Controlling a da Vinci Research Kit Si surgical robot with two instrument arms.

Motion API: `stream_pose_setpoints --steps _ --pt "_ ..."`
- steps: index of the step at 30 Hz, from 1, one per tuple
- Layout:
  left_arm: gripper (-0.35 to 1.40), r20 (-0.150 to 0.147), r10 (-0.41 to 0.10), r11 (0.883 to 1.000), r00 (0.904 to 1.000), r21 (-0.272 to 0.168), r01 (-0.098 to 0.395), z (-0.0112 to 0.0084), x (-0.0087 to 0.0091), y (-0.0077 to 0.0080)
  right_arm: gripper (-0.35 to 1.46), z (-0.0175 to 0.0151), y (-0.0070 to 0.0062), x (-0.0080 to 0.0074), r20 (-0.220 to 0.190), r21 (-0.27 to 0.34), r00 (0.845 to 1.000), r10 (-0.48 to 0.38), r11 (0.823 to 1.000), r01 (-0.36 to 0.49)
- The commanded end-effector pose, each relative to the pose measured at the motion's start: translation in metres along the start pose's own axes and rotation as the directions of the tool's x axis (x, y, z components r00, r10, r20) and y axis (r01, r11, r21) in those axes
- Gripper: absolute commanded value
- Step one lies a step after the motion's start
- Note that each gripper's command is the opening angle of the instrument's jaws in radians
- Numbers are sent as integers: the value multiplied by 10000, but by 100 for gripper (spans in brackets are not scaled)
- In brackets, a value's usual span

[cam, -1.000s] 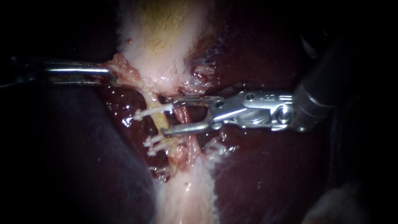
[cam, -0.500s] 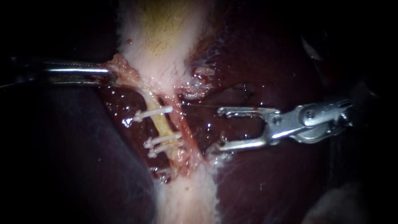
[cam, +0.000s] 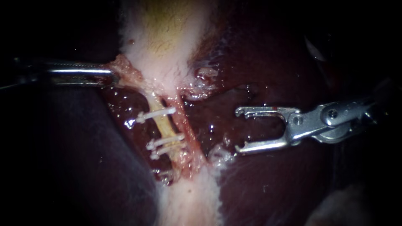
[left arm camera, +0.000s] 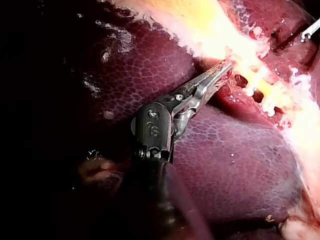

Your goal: Going back third clip left tube

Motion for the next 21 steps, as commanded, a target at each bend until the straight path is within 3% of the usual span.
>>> stream_pose_setpoints --steps 1,11,21 --pt "-35 0 3 10000 10000 31 -3 3 -1 -1 50 -1 0 0 -2 2 10000 -1 10000 1" --pt "-35 19 98 9999 10000 129 -98 47 -17 -13 50 -4 -1 -1 -3 19 10000 -5 10000 5" --pt "-35 80 123 9999 9999 95 -124 58 -21 -16 50 -5 -1 -2 -3 26 10000 -6 10000 6"
